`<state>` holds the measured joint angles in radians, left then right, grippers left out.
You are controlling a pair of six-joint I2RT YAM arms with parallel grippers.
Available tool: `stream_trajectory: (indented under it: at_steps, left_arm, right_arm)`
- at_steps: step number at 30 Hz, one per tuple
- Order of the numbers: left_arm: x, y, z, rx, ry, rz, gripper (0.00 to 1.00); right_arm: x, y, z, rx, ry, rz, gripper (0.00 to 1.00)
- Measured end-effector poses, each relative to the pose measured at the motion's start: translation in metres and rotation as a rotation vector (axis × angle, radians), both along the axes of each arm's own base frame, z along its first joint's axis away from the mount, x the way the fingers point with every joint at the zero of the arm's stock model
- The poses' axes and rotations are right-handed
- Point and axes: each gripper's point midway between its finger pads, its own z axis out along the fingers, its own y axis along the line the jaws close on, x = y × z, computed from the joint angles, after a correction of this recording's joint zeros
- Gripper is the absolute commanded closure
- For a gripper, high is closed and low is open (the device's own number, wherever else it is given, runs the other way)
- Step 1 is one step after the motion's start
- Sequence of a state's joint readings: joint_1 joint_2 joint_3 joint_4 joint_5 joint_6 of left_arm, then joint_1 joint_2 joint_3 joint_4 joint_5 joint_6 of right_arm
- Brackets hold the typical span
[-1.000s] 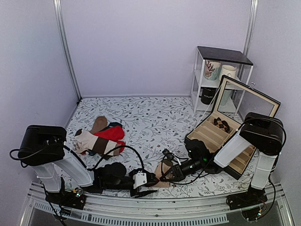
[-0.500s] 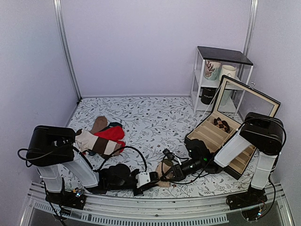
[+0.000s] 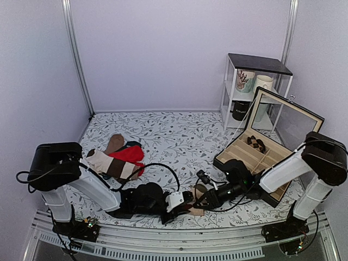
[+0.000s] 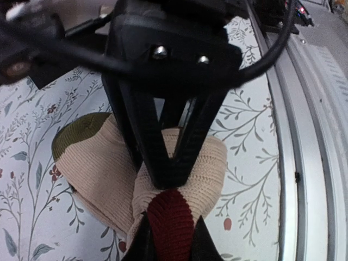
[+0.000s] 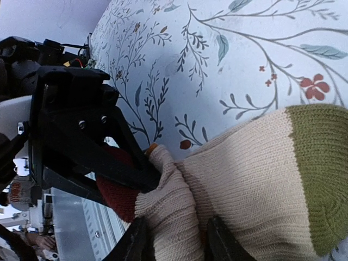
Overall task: Roll the socks
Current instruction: Roll a pair of socks at the center of the board.
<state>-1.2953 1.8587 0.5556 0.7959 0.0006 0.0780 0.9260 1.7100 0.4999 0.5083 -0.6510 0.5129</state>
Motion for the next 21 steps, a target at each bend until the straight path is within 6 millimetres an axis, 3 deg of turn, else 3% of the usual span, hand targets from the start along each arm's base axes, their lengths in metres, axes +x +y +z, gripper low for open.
stream_trajectory:
  at_steps: [5,11,15,21]
  left_arm:
    - [0.004,-0.007,-0.003,0.036,0.144,0.033,1.0]
    - [0.005,-0.009,-0.003,0.064,0.254,0.065,1.0]
    - [0.006,-0.009,-0.003,0.07,0.292,0.067,1.0]
    - [0.006,-0.009,-0.003,0.078,0.307,0.065,1.0]
  right_arm:
    - [0.002,-0.022,0.019,-0.034,-0.17,-0.053,0.55]
    - [0.001,-0.025,0.038,-0.024,-0.334,-0.046,0.53]
    - [-0.012,-0.024,0.034,-0.043,-0.402,-0.008,0.52]
    - [0.01,-0.05,0.013,-0.184,-0.416,-0.192,0.49]
